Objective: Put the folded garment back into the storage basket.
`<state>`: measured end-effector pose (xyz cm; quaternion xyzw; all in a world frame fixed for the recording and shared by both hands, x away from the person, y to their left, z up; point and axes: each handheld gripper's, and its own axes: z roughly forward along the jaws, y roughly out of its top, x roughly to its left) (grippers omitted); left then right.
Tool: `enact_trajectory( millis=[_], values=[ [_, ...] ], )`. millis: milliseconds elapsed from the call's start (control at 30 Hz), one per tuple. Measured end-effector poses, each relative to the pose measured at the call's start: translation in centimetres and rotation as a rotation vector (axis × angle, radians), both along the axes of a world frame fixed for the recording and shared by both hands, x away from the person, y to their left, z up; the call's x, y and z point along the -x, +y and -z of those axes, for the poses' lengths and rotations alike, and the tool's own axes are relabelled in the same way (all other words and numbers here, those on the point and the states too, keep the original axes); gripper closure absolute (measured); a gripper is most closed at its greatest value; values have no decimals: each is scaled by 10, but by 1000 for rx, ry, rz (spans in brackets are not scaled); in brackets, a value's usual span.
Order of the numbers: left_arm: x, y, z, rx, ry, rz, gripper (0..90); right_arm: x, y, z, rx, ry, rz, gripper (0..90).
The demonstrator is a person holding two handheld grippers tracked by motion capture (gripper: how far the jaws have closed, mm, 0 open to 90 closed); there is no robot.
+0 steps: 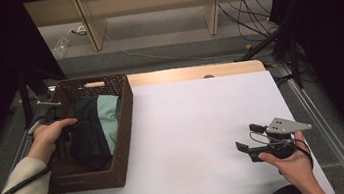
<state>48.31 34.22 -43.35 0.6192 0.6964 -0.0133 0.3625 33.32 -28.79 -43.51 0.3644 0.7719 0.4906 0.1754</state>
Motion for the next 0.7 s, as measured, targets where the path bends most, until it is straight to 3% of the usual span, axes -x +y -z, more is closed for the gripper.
enact_trajectory(
  millis=[167,267,300,333,400,533,600,700],
  values=[
    [-2,-3,2,-67,-12,8,622,0,0,0,1,-2,-1,167],
    [-3,-5,2,-142,-18,12,563,0,0,0,0,-2,-1,167],
    [-3,-5,2,-164,-20,14,491,0,0,0,1,-1,-2,167],
    [-3,-7,3,-204,-30,26,491,0,0,0,1,-1,-2,167],
    [-2,-11,2,-282,-46,64,401,0,0,0,1,-1,-2,167],
    [0,-17,-2,-336,-68,92,223,0,0,0,1,-2,-1,167],
    [1,-18,-6,-359,-79,78,221,0,0,0,0,-4,-1,167],
    [4,-16,-16,-407,-146,49,215,0,0,0,1,-4,-3,167]
  ],
)
